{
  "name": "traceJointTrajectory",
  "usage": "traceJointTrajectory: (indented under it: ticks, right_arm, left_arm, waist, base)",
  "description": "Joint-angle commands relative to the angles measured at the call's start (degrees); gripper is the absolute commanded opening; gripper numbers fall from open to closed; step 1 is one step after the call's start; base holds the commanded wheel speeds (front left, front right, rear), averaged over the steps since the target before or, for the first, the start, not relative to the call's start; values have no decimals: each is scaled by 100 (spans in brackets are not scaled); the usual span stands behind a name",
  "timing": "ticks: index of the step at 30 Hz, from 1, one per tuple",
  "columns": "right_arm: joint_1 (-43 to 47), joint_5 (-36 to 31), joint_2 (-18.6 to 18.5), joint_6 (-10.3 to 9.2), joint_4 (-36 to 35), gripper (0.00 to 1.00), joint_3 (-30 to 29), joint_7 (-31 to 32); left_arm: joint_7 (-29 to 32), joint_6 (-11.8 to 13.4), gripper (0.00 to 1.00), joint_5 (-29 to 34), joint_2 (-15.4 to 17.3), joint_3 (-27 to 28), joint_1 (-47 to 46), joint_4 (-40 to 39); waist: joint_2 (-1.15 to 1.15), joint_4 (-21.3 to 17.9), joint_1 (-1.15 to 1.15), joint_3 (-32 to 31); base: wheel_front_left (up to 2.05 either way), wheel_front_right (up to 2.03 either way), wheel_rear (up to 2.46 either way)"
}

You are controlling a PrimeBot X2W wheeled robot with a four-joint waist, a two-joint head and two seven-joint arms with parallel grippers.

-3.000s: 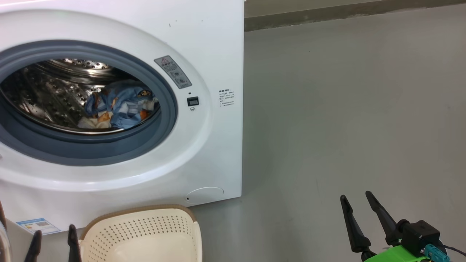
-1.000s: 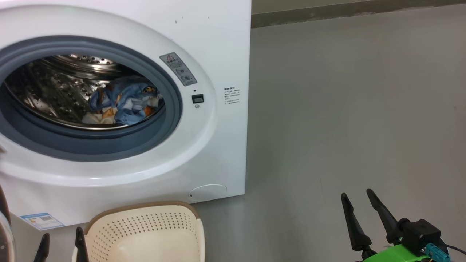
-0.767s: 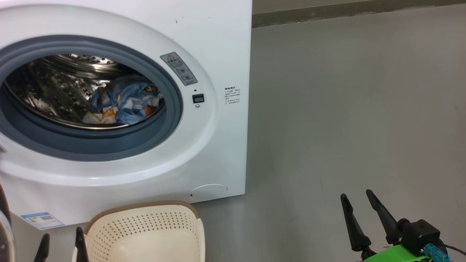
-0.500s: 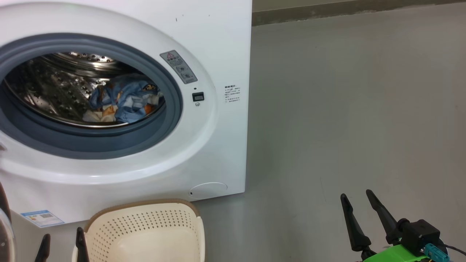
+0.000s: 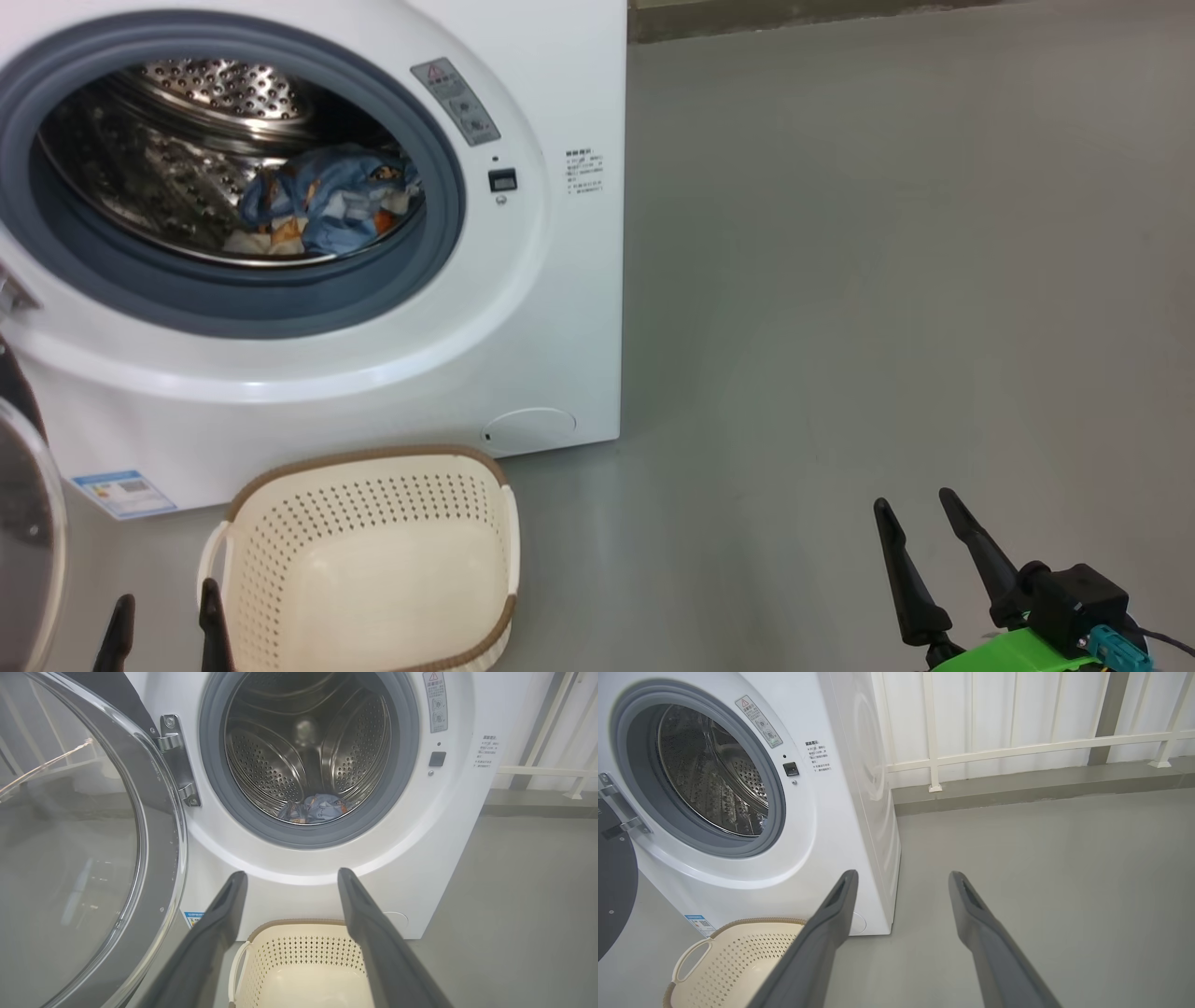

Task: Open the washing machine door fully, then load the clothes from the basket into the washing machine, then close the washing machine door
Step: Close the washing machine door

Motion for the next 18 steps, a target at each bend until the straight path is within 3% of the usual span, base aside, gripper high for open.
traceJointTrajectory:
  ticks: [1, 18]
  right_arm:
    - [-121, 16, -32, 9, -117, 100, 123, -44]
    - [-156, 33, -38, 9, -113, 100, 128, -44]
  left_arm:
    - [-36, -26, 100, -25, 30, 166, -233, -95]
    - [-36, 32, 100, -80, 30, 176, -299, -101]
  waist:
    - [0, 5, 0, -1]
    - [0, 72, 0, 36]
  base:
    - [-134, 134, 0]
    - [-120, 123, -2]
